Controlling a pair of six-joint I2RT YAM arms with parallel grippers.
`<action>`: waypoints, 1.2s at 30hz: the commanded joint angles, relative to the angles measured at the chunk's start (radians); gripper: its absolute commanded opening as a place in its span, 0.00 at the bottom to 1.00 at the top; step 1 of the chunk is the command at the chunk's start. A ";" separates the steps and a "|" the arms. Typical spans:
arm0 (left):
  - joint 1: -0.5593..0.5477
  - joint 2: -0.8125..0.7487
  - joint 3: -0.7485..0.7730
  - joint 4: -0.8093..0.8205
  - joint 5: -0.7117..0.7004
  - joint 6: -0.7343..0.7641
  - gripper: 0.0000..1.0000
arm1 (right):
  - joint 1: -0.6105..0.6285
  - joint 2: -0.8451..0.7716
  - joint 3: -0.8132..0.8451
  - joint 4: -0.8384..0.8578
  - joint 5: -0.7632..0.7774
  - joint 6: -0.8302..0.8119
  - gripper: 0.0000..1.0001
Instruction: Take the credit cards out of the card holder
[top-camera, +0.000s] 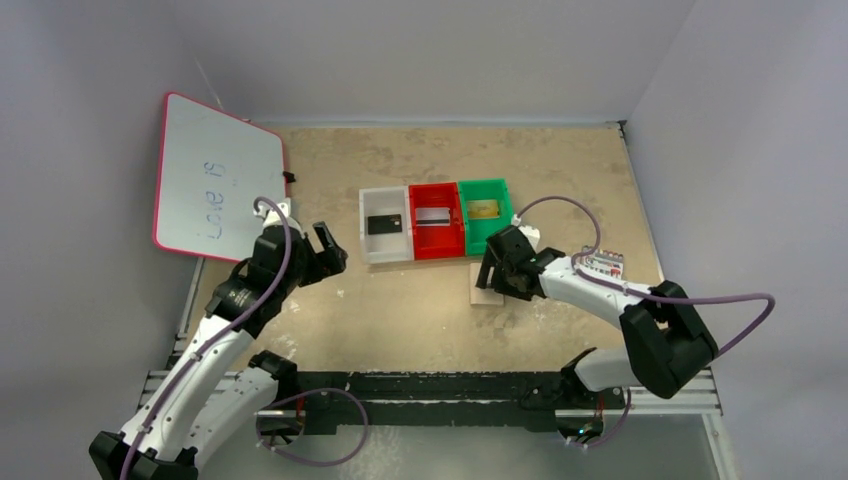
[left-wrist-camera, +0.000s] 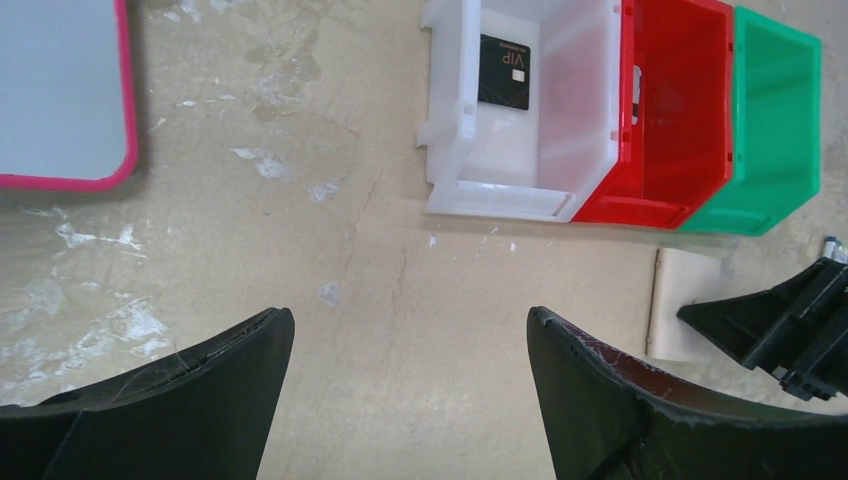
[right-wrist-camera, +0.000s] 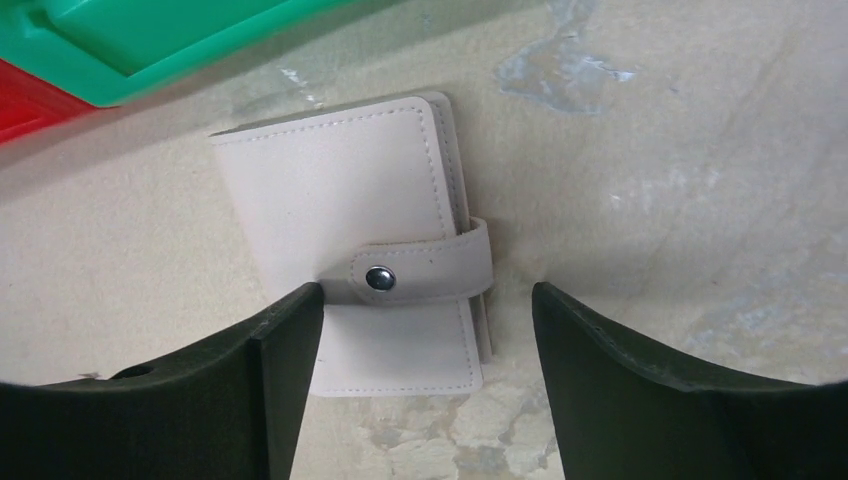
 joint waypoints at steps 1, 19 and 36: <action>0.006 -0.004 0.037 0.007 -0.066 0.051 0.86 | 0.006 -0.007 0.078 -0.162 0.140 0.070 0.79; 0.007 -0.002 0.028 0.005 -0.103 0.035 0.86 | 0.057 0.177 0.121 -0.050 0.065 -0.113 0.46; 0.001 0.031 -0.195 0.327 0.279 -0.202 0.80 | 0.413 0.241 0.269 -0.083 -0.003 0.075 0.53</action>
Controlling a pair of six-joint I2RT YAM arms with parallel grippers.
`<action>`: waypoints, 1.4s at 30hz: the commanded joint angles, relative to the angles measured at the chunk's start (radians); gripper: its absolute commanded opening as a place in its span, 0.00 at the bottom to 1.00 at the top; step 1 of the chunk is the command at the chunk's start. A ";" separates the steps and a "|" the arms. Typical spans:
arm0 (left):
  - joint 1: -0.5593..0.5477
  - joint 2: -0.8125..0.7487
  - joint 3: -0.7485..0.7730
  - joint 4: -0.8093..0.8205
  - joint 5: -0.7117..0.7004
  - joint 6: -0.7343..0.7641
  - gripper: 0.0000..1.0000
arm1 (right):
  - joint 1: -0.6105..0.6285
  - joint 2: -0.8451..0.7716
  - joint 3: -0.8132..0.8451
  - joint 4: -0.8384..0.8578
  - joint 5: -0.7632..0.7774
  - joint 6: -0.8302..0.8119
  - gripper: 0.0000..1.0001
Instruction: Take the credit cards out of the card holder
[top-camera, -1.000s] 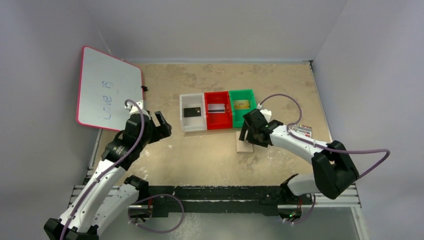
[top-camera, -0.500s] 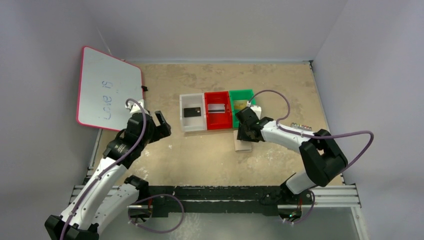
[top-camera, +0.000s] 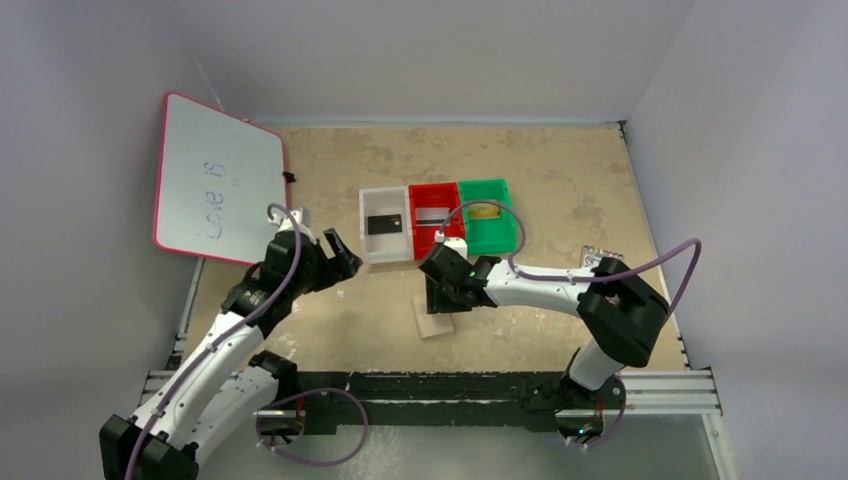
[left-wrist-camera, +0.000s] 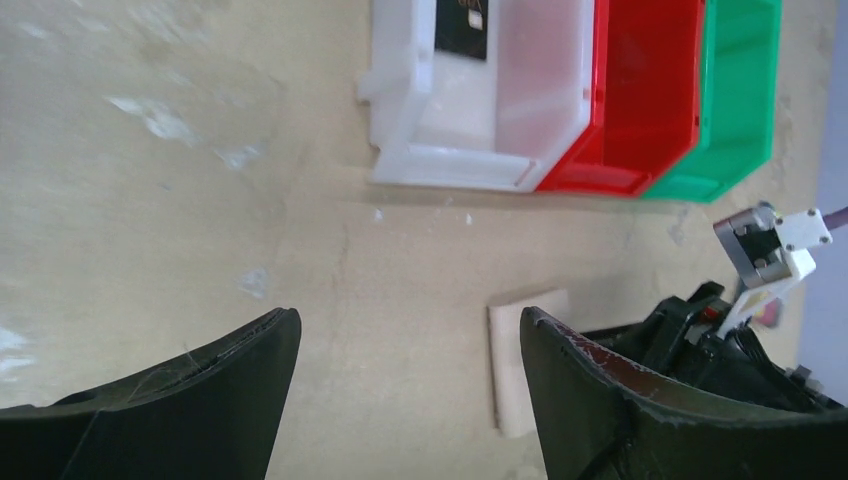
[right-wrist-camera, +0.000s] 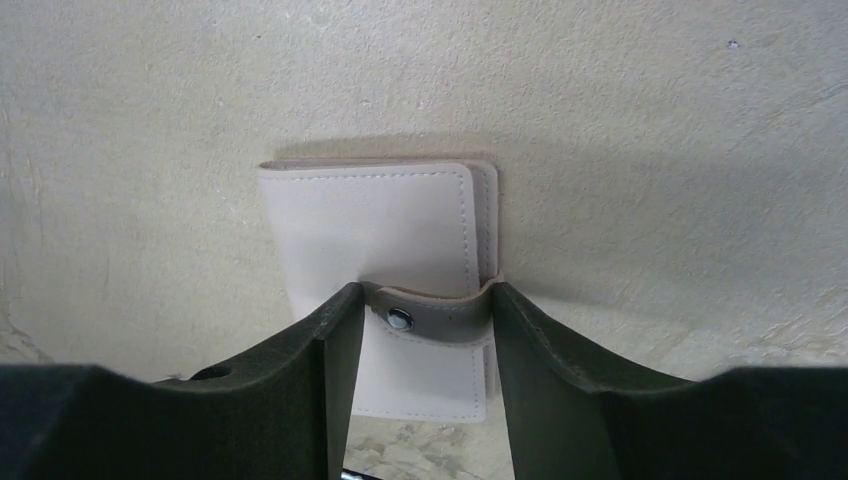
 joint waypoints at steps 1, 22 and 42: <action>-0.009 -0.012 -0.149 0.263 0.223 -0.183 0.79 | 0.032 0.011 0.045 -0.070 0.032 0.012 0.53; -0.546 0.293 -0.182 0.386 -0.272 -0.436 0.71 | 0.103 -0.096 0.008 -0.105 0.165 0.176 0.57; -0.621 0.552 -0.196 0.597 -0.272 -0.558 0.57 | 0.108 0.033 0.036 -0.046 0.127 0.052 0.46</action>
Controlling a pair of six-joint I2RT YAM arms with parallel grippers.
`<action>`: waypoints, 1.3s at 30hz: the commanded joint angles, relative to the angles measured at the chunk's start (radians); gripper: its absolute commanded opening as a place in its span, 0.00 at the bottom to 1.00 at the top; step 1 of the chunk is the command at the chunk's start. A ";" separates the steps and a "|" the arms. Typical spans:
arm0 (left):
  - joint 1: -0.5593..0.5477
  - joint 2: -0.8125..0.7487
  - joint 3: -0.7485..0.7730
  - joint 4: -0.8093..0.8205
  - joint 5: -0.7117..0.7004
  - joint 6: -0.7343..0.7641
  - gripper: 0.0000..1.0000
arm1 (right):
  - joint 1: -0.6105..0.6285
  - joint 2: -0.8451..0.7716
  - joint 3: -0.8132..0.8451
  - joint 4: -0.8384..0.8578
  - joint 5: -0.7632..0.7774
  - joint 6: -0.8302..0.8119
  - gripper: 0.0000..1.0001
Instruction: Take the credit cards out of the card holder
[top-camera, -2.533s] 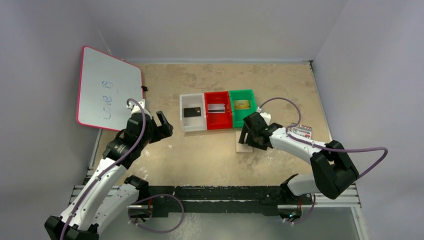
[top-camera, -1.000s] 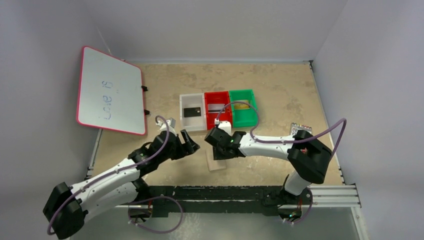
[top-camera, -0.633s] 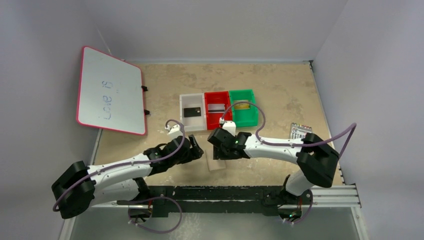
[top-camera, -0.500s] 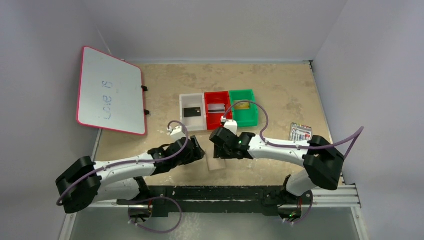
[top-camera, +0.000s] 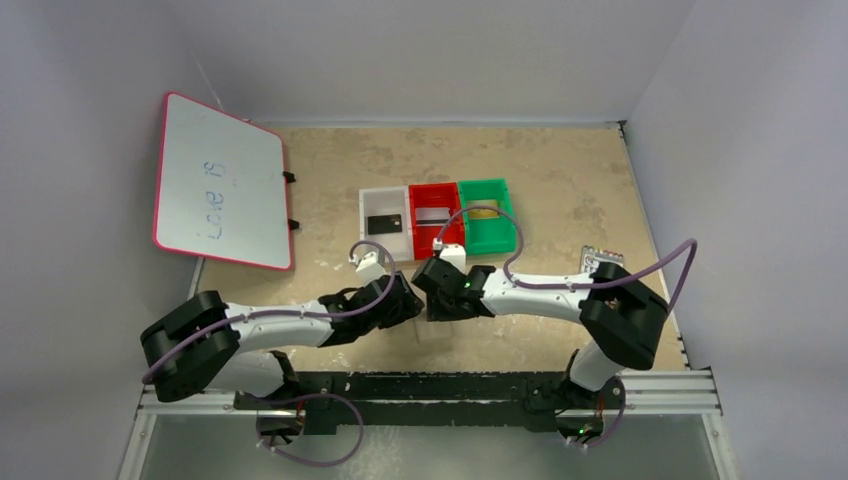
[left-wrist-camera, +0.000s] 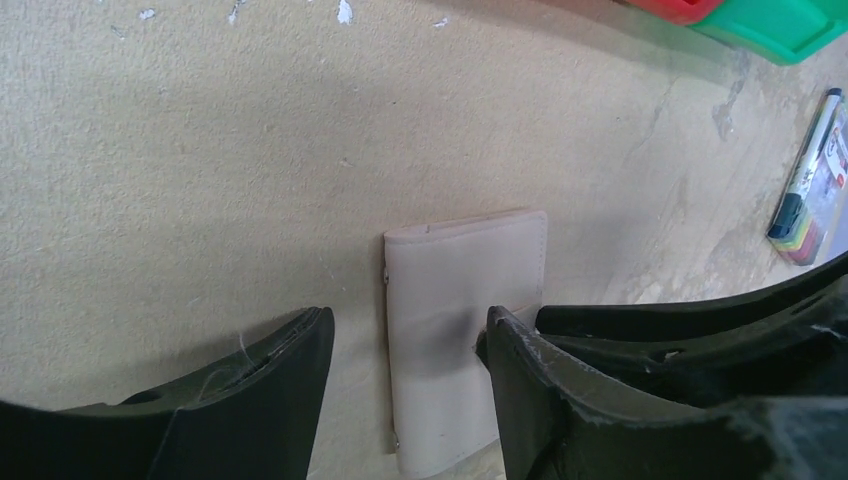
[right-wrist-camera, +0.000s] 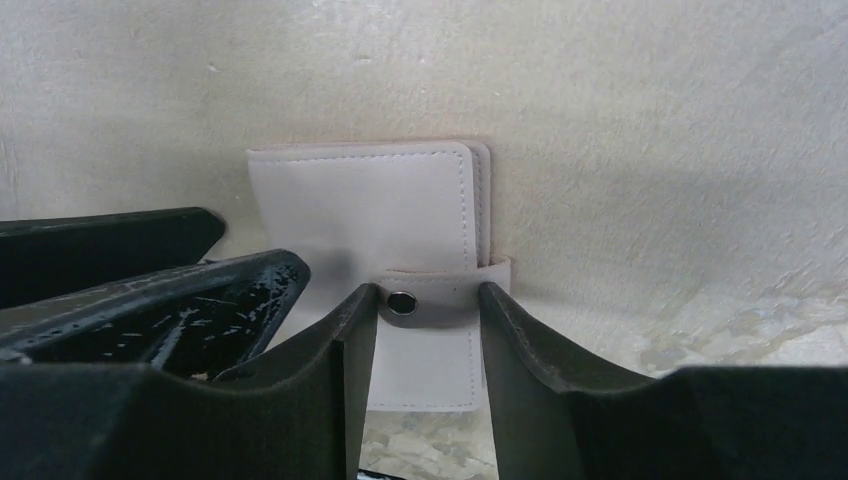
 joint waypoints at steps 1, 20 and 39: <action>-0.008 0.006 -0.019 0.030 -0.016 -0.023 0.55 | 0.009 0.065 0.048 -0.005 0.029 -0.034 0.46; -0.029 0.135 -0.016 -0.035 -0.042 0.040 0.14 | -0.011 -0.091 -0.115 0.170 -0.117 0.053 0.01; -0.040 0.095 -0.015 -0.076 -0.084 0.033 0.09 | -0.188 -0.383 -0.322 0.008 0.001 0.242 0.36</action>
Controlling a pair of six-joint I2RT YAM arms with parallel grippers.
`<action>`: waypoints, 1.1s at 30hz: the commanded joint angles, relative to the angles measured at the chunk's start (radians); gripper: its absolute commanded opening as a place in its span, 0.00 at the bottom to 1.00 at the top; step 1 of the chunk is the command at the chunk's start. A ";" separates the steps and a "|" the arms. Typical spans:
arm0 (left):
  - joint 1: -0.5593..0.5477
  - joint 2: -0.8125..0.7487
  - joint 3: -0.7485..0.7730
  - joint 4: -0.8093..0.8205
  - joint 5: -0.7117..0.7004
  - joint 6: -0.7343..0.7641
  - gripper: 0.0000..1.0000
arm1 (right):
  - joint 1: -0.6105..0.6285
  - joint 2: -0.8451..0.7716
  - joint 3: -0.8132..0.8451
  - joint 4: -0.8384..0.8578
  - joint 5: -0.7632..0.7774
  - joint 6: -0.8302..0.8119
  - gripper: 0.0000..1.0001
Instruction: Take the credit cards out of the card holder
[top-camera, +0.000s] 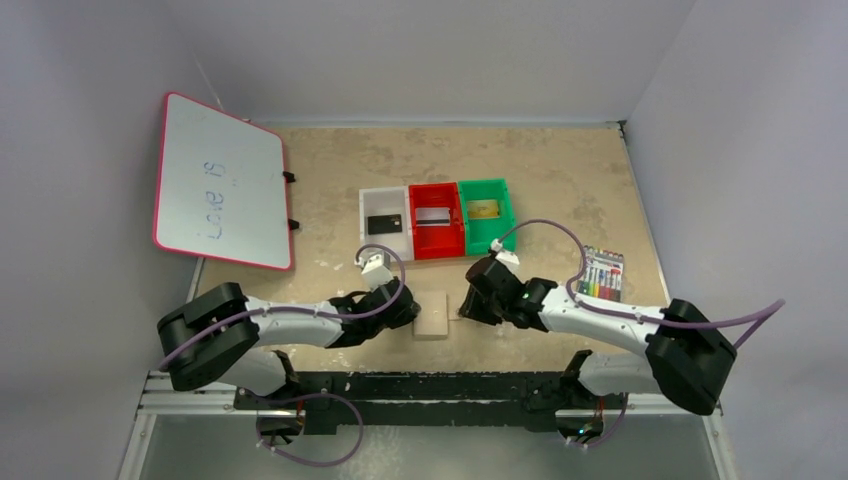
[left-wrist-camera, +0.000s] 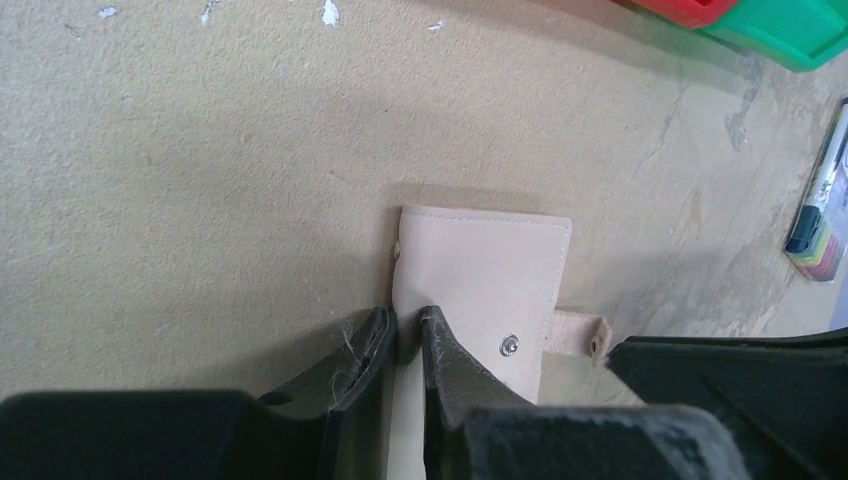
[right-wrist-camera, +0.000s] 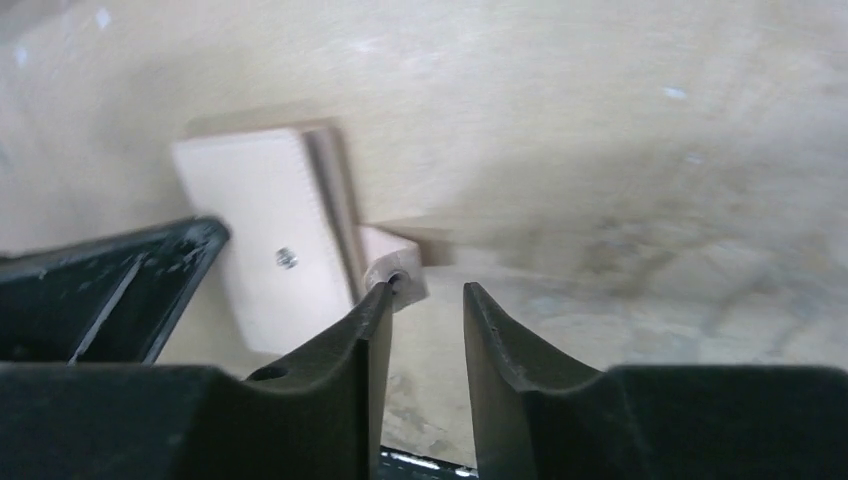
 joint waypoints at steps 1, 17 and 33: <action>-0.005 -0.007 -0.009 -0.165 -0.025 0.039 0.09 | -0.025 -0.053 -0.004 -0.165 0.146 0.114 0.39; -0.020 -0.020 0.036 -0.169 -0.018 0.065 0.12 | 0.021 -0.082 0.081 0.072 0.014 -0.210 0.66; -0.022 -0.050 0.028 -0.187 -0.044 0.052 0.12 | 0.107 0.190 0.229 -0.206 0.176 -0.096 0.66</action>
